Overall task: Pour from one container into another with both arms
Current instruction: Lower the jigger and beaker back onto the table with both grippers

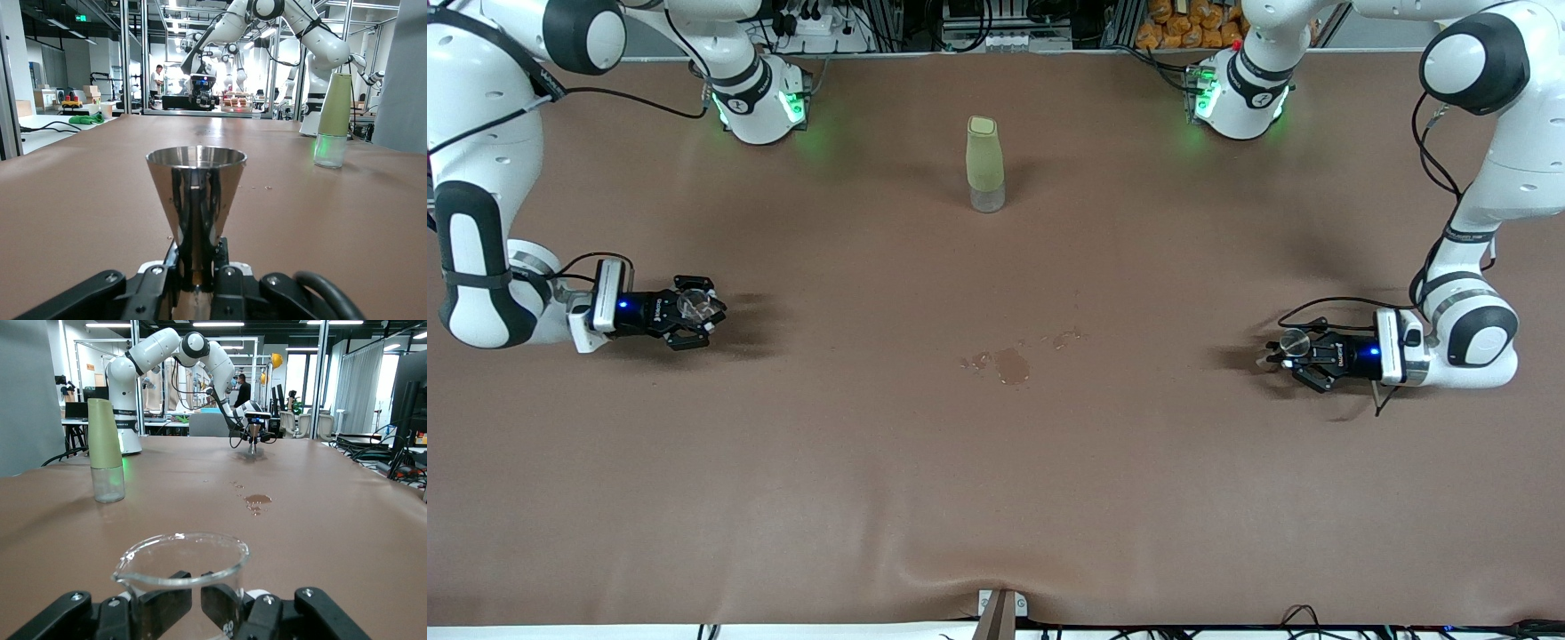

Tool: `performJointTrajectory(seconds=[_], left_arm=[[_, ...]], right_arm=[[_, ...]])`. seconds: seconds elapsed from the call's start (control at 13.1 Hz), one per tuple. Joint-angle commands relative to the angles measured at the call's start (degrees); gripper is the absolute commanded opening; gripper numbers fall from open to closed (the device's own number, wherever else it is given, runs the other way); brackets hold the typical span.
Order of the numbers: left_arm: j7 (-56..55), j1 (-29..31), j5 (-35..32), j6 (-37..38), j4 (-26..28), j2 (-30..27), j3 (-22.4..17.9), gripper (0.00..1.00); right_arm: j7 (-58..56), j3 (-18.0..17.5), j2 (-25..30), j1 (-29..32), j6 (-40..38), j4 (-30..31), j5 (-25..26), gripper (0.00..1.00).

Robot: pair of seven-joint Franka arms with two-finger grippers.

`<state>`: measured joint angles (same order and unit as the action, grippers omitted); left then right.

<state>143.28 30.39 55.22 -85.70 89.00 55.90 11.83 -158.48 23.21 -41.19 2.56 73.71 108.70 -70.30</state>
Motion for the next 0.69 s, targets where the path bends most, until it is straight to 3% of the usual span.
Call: performJointTrajectory(seconds=[0.0,0.61], left_arm=[[0.86,0.2,-0.73,0.97,-0.31,0.35,0.39,0.0],[1.03,-0.07,-0.99,0.97,-0.05,2.29,0.12,0.0]], right_arm=[[-11.3,-0.79,-3.63,1.75,-0.5,-1.04,1.48,0.0],[-17.74,-0.88,-9.61,3.07,4.87,-2.7,0.25,0.0]])
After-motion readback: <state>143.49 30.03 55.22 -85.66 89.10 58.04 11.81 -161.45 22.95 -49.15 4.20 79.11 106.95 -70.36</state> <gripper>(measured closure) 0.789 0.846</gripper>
